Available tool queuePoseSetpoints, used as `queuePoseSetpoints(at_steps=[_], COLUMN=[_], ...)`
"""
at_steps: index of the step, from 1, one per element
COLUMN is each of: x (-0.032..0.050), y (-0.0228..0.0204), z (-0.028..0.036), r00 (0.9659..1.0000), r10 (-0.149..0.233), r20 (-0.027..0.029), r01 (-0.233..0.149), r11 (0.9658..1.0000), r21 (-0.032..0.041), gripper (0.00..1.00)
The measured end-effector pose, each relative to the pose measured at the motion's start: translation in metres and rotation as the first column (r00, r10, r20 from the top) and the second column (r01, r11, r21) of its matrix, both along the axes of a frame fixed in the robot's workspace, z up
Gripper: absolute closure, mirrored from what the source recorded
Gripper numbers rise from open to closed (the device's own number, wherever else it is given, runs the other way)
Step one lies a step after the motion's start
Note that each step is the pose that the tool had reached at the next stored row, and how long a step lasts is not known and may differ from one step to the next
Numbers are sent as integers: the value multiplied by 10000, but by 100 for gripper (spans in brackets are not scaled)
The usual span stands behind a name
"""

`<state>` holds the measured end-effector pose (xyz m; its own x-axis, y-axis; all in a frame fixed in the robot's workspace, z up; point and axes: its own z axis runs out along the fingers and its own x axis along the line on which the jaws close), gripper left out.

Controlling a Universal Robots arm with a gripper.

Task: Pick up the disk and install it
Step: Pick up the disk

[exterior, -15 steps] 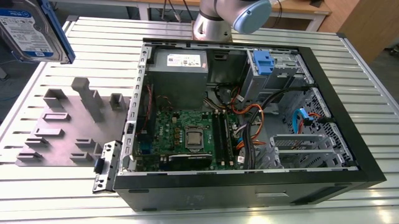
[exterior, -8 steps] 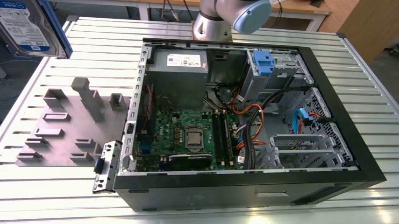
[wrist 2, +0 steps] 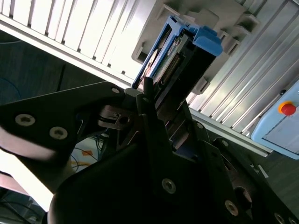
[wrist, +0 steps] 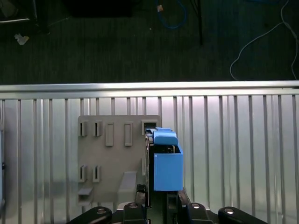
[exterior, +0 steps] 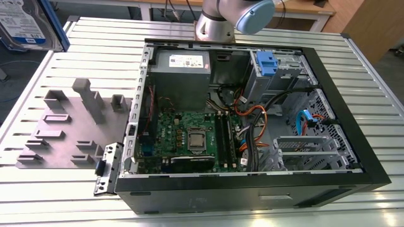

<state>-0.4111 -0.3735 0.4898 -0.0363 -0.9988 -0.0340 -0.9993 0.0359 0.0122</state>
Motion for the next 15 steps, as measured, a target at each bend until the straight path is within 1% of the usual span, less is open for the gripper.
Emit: queuePoseSetpoints(at_steps=[4,7,15], x=[0,0,3], y=[0,0,0], z=[59,83,86], r00=[10000,10000,10000], r10=[0,-1,-1], r20=[0,0,2], r01=[0,1,1], r11=[10000,10000,10000], r21=[0,0,1], gripper=[65,65,65])
